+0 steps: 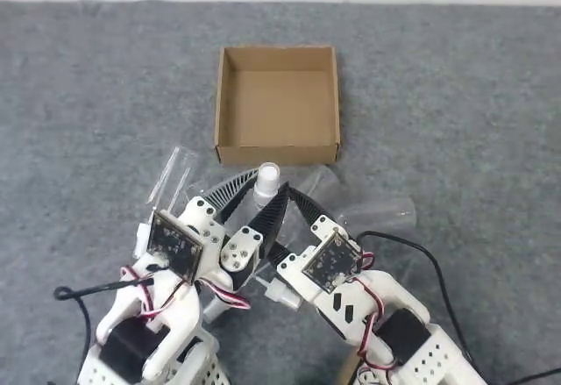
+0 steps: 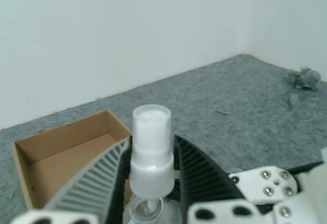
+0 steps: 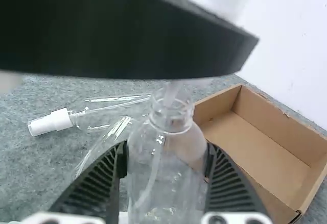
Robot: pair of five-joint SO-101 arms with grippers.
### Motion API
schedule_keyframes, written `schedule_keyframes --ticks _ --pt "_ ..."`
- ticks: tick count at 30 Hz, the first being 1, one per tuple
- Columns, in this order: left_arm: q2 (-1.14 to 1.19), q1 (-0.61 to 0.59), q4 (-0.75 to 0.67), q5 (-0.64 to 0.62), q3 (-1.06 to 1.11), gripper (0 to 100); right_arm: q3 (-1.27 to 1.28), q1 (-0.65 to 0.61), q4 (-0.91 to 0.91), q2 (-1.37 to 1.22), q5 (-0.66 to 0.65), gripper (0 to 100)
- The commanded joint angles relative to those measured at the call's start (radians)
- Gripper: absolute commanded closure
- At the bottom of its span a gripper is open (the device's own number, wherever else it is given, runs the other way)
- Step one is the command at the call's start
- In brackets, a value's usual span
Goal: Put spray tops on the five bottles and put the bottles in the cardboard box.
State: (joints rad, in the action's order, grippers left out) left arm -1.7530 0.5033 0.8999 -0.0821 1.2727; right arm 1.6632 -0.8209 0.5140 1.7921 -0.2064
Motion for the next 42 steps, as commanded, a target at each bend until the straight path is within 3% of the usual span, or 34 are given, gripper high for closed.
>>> schedule_keyframes --ticks 1,14,31,42 --pt "-0.003 0.006 0.002 0.014 -0.008 90 0.018 0.022 -0.013 0.022 -0.015 92.8" --pt "-0.003 0.005 0.017 0.014 -0.013 81 0.012 0.064 -0.015 0.022 -0.008 92.6" --pt "-0.003 -0.103 0.017 0.006 -0.077 80 0.018 0.064 -0.030 0.022 -0.008 92.7" --pt "-0.003 -0.158 0.087 -0.029 -0.176 80 0.018 0.064 -0.027 0.022 -0.012 92.5"
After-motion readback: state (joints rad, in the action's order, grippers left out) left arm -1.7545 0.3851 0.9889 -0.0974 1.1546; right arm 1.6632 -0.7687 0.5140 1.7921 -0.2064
